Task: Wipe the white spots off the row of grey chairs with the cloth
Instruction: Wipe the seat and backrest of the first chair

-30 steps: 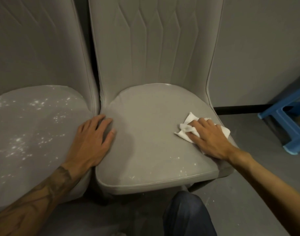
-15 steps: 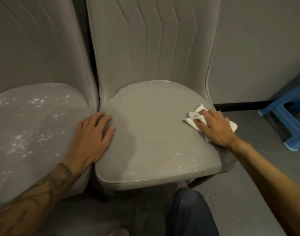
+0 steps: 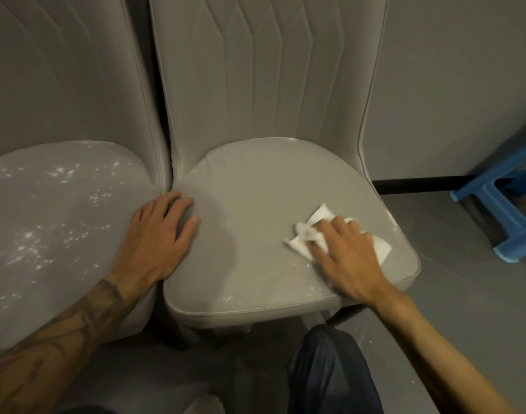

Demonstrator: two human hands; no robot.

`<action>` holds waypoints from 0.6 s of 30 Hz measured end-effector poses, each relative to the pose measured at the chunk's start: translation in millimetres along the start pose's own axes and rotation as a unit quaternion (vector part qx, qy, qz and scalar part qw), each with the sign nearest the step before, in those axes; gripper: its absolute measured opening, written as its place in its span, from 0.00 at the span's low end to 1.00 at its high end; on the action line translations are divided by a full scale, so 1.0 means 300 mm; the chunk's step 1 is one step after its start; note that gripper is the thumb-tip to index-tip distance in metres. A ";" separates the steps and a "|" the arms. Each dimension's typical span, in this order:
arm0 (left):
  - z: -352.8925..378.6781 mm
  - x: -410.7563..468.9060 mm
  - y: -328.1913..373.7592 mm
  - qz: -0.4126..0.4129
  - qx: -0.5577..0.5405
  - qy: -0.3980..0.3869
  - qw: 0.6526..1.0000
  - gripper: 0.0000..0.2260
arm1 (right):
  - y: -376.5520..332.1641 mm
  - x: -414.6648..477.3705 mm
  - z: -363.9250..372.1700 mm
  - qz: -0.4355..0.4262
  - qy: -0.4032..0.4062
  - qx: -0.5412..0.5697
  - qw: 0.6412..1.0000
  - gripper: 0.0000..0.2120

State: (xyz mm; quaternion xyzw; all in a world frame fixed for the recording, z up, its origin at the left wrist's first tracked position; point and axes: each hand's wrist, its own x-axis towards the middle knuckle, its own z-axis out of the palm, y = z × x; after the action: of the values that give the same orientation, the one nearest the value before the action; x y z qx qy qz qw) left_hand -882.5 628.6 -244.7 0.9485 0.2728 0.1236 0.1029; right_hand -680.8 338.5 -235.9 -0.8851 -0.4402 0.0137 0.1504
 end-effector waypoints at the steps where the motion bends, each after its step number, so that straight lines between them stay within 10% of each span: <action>1: 0.000 0.000 0.001 0.001 0.000 0.000 1.000 0.25 | -0.009 -0.024 0.005 -0.035 -0.010 -0.003 0.999 0.15; 9: 0.001 0.001 -0.004 0.003 -0.004 -0.008 1.000 0.26 | 0.243 0.173 -0.089 0.123 -0.013 -0.014 0.992 0.16; 14: 0.008 0.005 -0.011 0.005 -0.006 -0.002 1.000 0.25 | 0.109 0.015 -0.033 -0.020 -0.038 0.012 0.999 0.16; 18: 0.008 0.000 -0.011 0.005 -0.008 -0.002 1.000 0.24 | 0.108 0.028 -0.067 0.081 0.004 0.017 0.997 0.15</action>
State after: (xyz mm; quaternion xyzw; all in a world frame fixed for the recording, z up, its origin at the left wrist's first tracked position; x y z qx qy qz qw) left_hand -883.4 631.2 -248.0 0.9494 0.2665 0.1247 0.1102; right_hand -647.4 321.5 -224.9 -0.9153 -0.3660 0.0297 0.1653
